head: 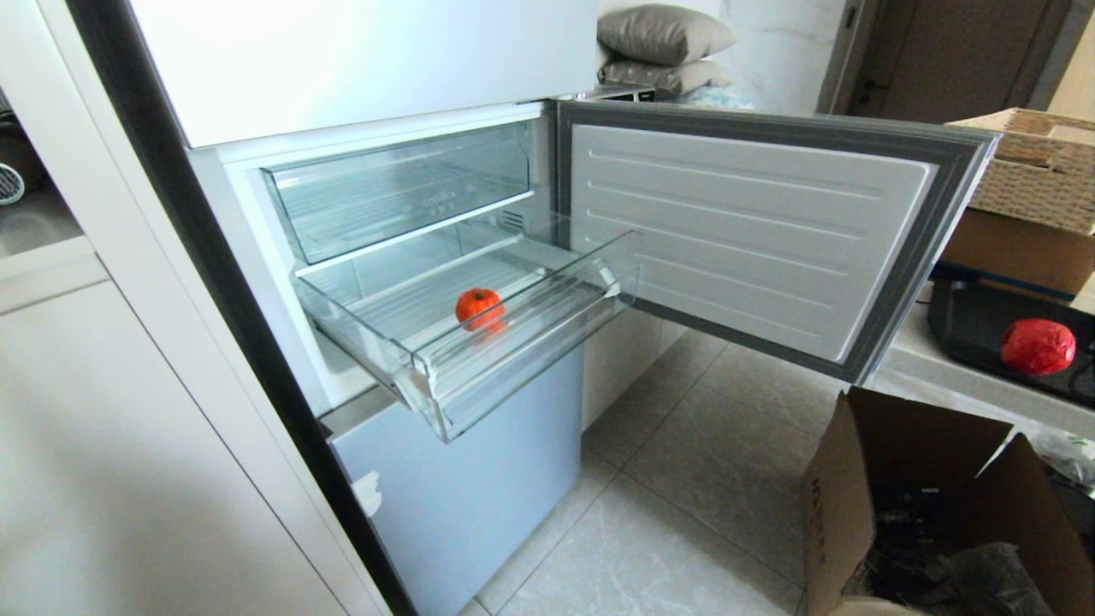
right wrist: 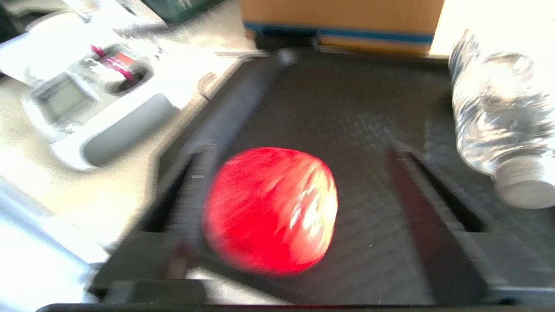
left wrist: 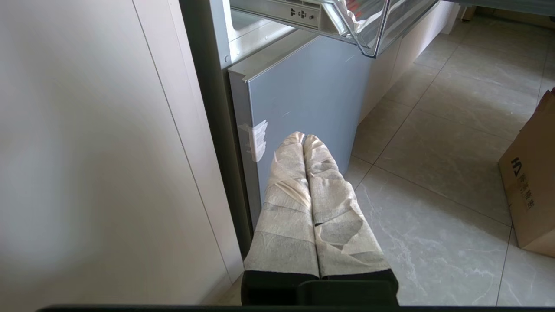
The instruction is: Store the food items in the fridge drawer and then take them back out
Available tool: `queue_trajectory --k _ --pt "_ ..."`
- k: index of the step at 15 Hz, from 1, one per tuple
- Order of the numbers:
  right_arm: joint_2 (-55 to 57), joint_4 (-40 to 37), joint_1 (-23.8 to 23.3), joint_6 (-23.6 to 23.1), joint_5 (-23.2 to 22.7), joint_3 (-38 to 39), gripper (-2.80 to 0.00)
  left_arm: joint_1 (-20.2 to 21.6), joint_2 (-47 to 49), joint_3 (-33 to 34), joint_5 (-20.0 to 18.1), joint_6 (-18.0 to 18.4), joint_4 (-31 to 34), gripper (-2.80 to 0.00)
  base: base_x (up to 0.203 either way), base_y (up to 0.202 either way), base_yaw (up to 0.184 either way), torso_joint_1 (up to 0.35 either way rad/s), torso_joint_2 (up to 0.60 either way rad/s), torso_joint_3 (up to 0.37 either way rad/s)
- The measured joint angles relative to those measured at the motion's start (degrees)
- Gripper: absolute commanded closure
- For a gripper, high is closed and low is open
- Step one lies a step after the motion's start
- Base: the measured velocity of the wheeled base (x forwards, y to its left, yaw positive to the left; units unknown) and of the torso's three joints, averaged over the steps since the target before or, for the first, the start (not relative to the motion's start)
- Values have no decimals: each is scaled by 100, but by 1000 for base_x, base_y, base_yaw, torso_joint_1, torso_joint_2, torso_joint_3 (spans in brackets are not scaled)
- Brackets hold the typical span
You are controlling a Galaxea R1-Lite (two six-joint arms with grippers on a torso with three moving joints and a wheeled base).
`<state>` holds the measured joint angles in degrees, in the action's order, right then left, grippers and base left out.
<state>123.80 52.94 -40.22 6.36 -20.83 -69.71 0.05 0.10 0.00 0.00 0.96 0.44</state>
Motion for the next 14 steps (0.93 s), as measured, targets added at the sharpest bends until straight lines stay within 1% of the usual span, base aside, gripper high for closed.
queue_trajectory --k 3,5,6,8,9,10,12,14 --pt "-770 -34 131 43 70 632 0 0 0 0 0 0 0 0 0 0 0 0 0 0" --pt "-1305 -66 357 -69 312 1177 0 0 0 0 0 0 0 0 0 0 0 0 0 0" --pt "-1584 -83 497 -203 422 1502 0 0 0 0 0 0 0 0 0 0 0 0 0 0" --pt "-2100 -91 804 -748 689 2041 0 5 0 0 0 0 0 0 0 0 0 0 0 0" --pt "-2346 -80 1056 -1000 887 2282 0 2 0 0 0 0 0 0 0 0 0 0 0 0" --pt "-2598 -79 1351 -1142 1096 2506 0 2 0 0 2 0 0 0 0 0 0 0 0 0" --pt "-3051 -100 1980 -1198 1544 2888 0 0 0 0 0 0 0 0 0 0 0 0 0 0" --pt "-3413 -185 2758 -1188 2099 3162 0 2 0 0 2 0 0 0 0 0 0 0 0 0"
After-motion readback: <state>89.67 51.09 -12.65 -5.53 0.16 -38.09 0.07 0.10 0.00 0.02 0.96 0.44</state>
